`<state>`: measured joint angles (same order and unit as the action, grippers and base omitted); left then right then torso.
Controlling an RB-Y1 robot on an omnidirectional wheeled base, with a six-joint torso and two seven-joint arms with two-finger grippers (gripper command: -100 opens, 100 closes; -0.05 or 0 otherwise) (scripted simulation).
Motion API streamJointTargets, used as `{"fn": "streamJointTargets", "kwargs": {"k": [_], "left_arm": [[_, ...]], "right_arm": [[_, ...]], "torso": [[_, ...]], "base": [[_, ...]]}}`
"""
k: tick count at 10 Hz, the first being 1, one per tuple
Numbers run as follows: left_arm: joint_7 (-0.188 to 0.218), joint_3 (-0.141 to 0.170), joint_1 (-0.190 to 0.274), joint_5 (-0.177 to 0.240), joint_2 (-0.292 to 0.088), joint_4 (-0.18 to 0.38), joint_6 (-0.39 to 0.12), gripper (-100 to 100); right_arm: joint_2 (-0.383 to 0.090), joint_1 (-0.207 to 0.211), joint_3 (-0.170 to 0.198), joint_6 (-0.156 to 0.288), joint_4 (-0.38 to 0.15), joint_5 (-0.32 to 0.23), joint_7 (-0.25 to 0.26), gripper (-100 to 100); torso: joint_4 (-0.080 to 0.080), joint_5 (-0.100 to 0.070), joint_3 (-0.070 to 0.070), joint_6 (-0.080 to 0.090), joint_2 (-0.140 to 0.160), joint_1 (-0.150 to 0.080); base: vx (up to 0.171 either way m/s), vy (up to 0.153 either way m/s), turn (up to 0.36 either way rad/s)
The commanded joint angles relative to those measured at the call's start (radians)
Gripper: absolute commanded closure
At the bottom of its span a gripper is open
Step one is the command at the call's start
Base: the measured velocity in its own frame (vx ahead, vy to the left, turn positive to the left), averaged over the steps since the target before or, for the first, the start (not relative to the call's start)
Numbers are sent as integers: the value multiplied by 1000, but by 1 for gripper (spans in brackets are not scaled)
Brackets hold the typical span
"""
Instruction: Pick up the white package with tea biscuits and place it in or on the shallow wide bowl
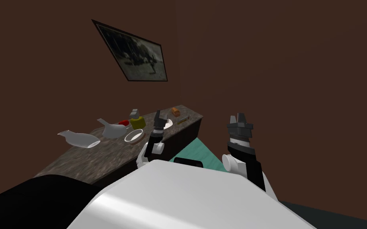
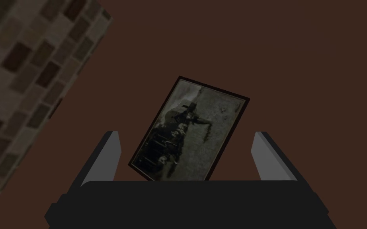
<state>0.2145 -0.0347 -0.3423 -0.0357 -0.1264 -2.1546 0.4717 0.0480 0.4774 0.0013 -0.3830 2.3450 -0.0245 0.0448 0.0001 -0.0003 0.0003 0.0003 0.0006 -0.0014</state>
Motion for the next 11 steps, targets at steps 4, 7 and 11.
{"fn": "streamJointTargets", "kwargs": {"k": [4, 7, 11], "left_arm": [[28, 15, 94, 22, -13, 70, -114, -100], [56, 32, 176, 43, -18, 141, -202, -100], [85, 51, 280, 64, -22, 224, -312, -100]], "right_arm": [[0, 0, 0, 0, 0, 0, 0, 0], [0, 0, 0, 0, 0, 0, 0, 0], [0, 0, 0, 0, 0, 0, 0, 0]], "torso": [[0, 0, 0, 0, 0, 0], [0, 0, 0, -1, 0, 0], [0, 0, 0, -1, -1, 0]], "base": [[-11, -20, -71], [-14, -32, -93], [-6, -27, -77]]}}
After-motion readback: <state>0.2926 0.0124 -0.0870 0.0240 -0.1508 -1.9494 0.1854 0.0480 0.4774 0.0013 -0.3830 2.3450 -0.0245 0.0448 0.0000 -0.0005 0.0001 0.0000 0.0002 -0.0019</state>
